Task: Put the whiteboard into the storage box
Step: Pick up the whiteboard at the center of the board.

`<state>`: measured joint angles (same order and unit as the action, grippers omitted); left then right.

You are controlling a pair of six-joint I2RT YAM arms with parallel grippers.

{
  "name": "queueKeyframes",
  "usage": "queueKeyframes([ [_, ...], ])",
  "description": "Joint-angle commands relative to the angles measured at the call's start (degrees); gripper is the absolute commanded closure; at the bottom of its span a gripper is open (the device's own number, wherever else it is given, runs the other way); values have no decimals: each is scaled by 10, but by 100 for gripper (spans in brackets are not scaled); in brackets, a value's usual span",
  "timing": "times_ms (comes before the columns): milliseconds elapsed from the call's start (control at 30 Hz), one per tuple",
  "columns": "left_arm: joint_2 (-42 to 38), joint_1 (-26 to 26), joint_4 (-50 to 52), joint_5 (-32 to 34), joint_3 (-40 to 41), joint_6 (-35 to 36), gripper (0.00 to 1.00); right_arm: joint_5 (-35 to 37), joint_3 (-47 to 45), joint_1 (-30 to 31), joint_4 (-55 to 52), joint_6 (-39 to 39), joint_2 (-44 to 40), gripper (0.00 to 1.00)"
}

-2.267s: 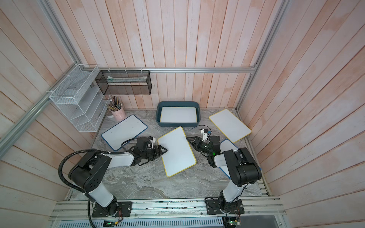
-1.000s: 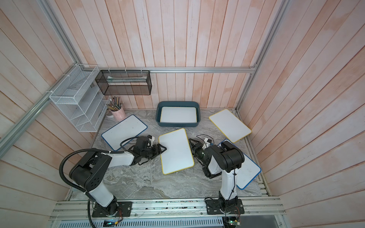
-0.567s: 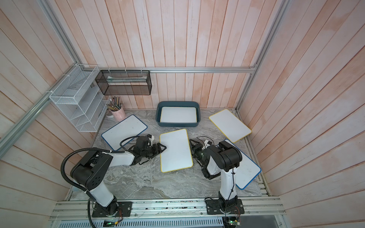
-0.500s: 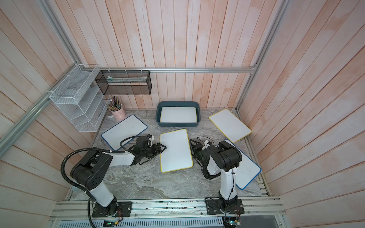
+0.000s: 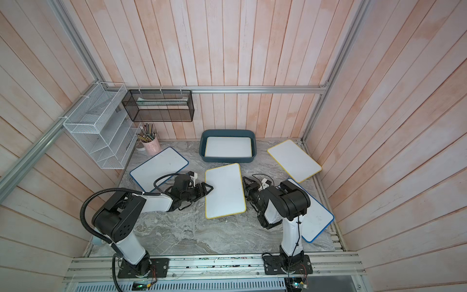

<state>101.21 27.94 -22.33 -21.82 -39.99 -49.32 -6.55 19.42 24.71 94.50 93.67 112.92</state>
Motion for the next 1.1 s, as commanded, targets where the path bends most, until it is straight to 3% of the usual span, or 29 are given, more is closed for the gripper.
queueKeyframes([
  [0,69,29,104,-57,21,-19,23,-137,18,52,90,26,-16,55],
  [433,64,30,106,-57,25,-16,23,-140,55,59,82,20,-21,55],
  [733,58,25,112,-52,27,-10,23,-175,32,28,-37,-39,-86,55],
  [867,58,22,112,-53,25,-8,23,-215,43,10,-137,-96,-138,56],
  [1067,52,13,117,-52,24,-1,23,-357,110,-28,-235,-166,-142,55],
])
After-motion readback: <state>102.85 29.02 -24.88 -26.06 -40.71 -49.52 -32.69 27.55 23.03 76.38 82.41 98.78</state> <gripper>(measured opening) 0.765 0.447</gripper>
